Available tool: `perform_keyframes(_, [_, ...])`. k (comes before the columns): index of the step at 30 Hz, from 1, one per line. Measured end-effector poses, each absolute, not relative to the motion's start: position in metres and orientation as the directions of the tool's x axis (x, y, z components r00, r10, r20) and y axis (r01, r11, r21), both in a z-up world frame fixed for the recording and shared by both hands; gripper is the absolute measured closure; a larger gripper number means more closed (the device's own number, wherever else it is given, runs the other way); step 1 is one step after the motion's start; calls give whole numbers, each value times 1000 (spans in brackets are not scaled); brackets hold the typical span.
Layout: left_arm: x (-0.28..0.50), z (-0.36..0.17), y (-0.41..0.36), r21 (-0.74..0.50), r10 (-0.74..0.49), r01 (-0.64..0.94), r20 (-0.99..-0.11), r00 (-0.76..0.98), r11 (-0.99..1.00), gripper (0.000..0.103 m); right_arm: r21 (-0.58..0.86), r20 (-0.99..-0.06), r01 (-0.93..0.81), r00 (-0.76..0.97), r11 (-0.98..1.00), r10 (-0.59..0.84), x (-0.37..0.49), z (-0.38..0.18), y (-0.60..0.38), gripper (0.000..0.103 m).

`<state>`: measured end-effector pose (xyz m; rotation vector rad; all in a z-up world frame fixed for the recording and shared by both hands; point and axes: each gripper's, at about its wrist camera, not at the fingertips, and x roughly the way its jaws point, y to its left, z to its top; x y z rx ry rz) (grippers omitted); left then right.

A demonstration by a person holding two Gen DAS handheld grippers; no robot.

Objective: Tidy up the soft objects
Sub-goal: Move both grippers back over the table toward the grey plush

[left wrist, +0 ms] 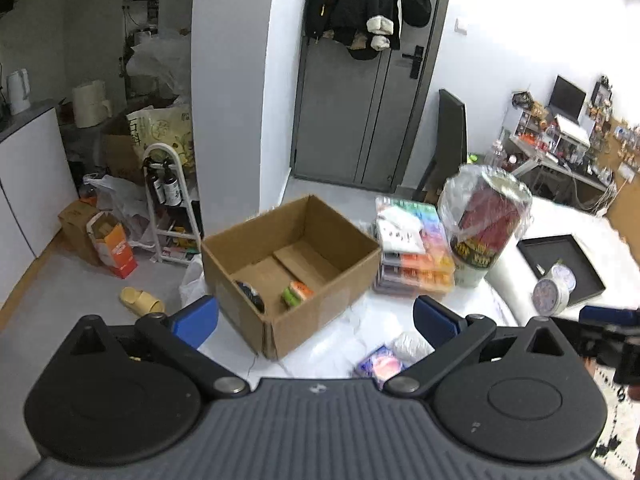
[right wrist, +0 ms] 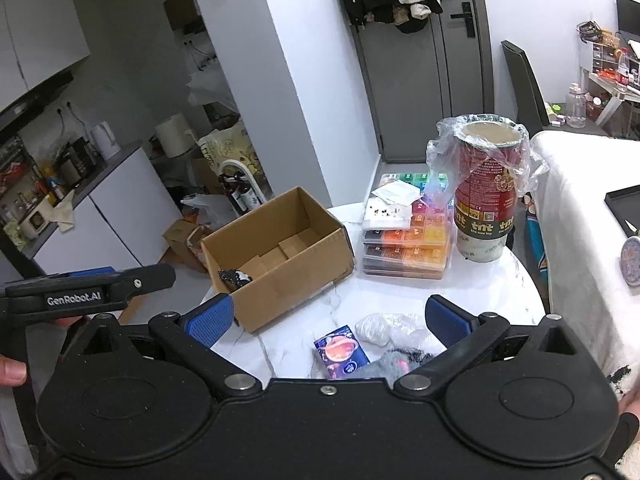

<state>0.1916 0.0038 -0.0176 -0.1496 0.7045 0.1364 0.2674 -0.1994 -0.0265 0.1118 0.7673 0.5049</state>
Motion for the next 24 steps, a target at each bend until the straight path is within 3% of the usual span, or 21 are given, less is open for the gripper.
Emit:
perform_keyframes(12, [149,-15,-19,-58,115,-202,-656,746,978,0,300,-572,-446,623,843,534,230,-33,-231,0])
perform_keyframes(24, [128,-14,-34,-45,92,-158,-644,759,986,0,225,-562,-437,671,871,483,199,-31,-249,0])
